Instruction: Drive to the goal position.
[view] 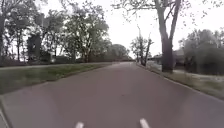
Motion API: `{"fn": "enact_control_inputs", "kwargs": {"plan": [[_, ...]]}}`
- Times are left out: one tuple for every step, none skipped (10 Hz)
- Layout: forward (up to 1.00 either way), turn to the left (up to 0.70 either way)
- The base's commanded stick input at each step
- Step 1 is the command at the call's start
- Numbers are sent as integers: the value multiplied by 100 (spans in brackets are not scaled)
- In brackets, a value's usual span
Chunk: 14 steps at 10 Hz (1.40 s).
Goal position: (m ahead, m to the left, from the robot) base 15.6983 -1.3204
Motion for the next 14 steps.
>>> {"fn": "enact_control_inputs", "kwargs": {"plan": [[70, 0], [70, 0], [70, 0], [70, 0], [70, 0], [70, 0], [70, 0], [70, 0], [70, 0], [70, 0], [70, 0], [70, 0], [70, 0], [70, 0]]}}
